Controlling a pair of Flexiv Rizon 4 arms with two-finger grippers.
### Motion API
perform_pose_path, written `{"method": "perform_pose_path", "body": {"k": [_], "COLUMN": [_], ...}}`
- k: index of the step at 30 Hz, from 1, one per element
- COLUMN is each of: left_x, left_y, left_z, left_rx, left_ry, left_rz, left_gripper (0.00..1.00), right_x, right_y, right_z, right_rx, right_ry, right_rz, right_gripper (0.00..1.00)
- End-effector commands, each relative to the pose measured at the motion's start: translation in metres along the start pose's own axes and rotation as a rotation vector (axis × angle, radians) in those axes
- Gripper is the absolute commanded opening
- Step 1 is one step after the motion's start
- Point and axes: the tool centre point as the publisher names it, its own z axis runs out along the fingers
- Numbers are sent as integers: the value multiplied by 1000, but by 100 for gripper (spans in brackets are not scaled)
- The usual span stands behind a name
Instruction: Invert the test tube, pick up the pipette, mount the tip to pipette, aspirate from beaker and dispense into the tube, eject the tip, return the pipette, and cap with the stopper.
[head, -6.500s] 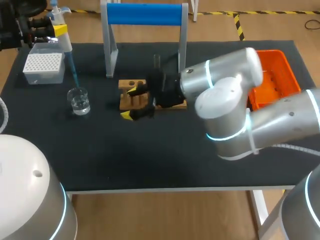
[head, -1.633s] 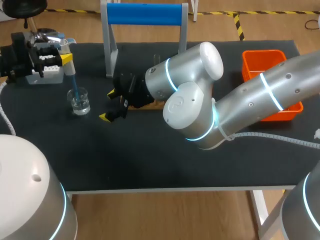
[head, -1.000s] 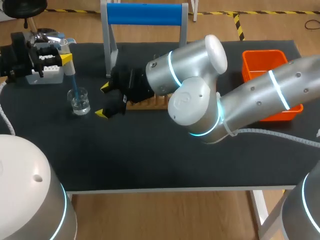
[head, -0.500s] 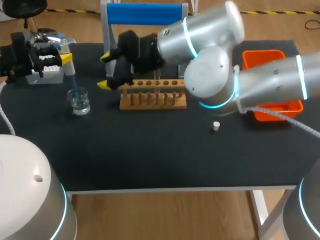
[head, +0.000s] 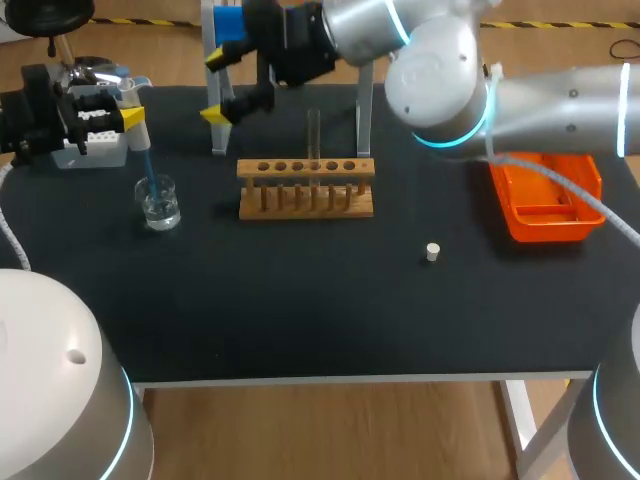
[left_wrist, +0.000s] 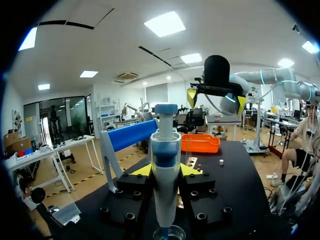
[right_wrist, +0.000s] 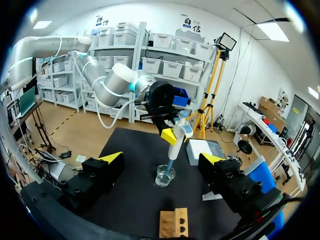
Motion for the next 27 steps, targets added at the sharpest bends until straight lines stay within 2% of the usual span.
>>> {"method": "perform_pose_path", "body": {"k": [1, 5, 6, 7, 8, 9, 27], "left_x": [0, 0, 0, 0, 0, 0, 0], "left_y": [0, 0, 0, 0, 0, 0, 0], "left_z": [1, 1, 1, 1, 1, 1, 1], "left_rx": [2, 2, 2, 2, 2, 2, 2], "left_ry": [-3, -3, -3, -3, -3, -3, -3], "left_rz": [1, 1, 1, 1, 1, 1, 1], "left_gripper": [0, 0, 0, 0, 0, 0, 0], "right_x": [-16, -27, -30, -32, -34, -35, -46], "right_y": [13, 24, 27, 30, 31, 34, 64], "right_z": [15, 24, 27, 29, 29, 31, 64], "right_rx": [38, 31, 24, 22, 21, 18, -144], "right_ry": [65, 75, 76, 73, 72, 72, 69], "right_rz": [3, -3, -2, 0, 0, 1, 16], "right_gripper": [100, 100, 55, 41, 16, 0, 0]}}
